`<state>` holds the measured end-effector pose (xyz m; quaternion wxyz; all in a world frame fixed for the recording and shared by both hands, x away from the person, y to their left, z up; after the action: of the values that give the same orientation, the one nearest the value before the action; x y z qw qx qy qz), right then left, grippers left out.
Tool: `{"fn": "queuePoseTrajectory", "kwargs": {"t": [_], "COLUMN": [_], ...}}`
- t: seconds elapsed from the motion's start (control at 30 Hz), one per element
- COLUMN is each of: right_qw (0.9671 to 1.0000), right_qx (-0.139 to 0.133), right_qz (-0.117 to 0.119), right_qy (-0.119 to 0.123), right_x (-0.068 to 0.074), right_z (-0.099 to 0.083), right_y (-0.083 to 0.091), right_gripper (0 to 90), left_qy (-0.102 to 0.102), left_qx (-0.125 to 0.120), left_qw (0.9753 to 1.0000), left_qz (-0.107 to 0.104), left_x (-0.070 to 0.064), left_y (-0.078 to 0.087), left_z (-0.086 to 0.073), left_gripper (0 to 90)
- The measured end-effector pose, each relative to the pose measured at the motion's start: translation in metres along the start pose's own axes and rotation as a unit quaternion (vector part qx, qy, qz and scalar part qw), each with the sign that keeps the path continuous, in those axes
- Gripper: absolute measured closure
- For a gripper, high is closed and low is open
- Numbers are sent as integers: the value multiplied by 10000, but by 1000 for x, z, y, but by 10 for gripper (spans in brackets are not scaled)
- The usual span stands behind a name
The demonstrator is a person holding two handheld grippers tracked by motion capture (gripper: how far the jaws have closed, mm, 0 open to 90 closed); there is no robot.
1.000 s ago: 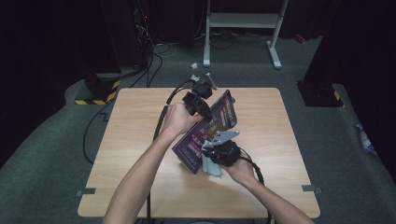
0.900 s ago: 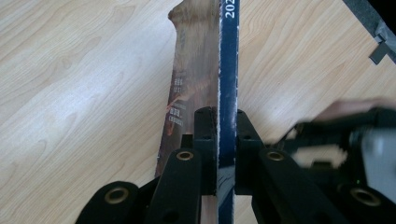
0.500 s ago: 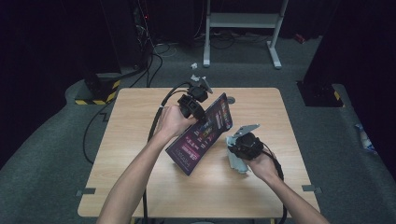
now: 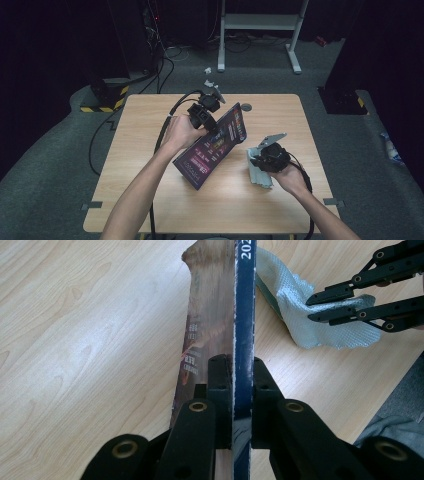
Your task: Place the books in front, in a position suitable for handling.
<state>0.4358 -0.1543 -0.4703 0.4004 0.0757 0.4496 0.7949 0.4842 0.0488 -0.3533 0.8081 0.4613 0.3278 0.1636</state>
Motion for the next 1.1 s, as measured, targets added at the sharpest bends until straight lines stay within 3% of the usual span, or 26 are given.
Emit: {"fn": "queuePoseTrajectory", "kwargs": {"t": [0.37, 0.53, 0.83, 1.1], "right_qw": [9997, 9996, 9998, 9993], "right_qx": [172, 229, -77, -301], "right_qz": [122, 179, 156, 183], "right_qy": [87, -41, 124, 114], "right_x": [4, -1, -5, -13], "right_z": [-5, -8, -2, 1], "right_y": [-7, -8, 3, 10], "right_gripper": [745, 667, 598, 561], "left_qy": [-46, -26, -60, -106], "left_qx": [-4, 6, 31, 79], "left_qw": [10000, 10000, 9999, 9999], "left_qz": [10, -27, -77, -77], "left_x": [0, 2, 2, 3], "left_y": [0, -1, 0, -1], "left_z": [-2, -6, -10, -12], "left_gripper": [832, 832, 832, 832]}}
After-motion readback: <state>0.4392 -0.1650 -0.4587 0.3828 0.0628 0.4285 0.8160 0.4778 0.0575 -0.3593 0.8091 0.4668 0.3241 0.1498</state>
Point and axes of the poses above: each handheld gripper's, and its own axes: y roughly backward along the jaws, z roughly out of its top, x roughly to its left, the point moved 5 cm from there along -y, roughly forward along the jaws, and after that the axes turned 15 degrees about -z, right-handed, at the moved point
